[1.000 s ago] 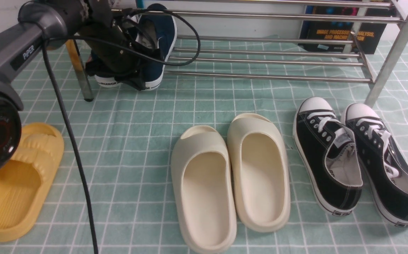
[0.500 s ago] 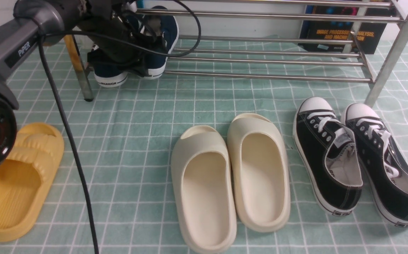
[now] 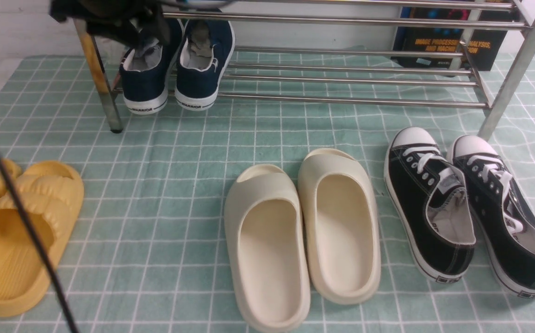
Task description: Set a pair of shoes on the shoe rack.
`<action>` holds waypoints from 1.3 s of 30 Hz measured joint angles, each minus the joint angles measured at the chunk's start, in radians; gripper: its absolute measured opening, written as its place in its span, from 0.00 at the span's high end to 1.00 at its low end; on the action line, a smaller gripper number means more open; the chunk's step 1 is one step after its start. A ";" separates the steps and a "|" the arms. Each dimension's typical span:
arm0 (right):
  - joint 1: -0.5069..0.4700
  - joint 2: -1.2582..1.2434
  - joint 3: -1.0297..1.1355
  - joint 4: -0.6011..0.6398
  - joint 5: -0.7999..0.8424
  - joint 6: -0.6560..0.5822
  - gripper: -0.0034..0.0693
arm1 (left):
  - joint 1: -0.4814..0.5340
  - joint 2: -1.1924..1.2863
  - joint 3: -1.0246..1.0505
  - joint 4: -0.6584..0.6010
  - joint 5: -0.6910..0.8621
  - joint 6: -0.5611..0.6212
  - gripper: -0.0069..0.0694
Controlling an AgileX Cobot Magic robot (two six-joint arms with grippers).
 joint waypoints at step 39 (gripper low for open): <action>0.000 0.000 0.000 0.000 0.000 0.000 0.61 | 0.000 -1.421 1.342 0.162 -0.251 -0.151 0.93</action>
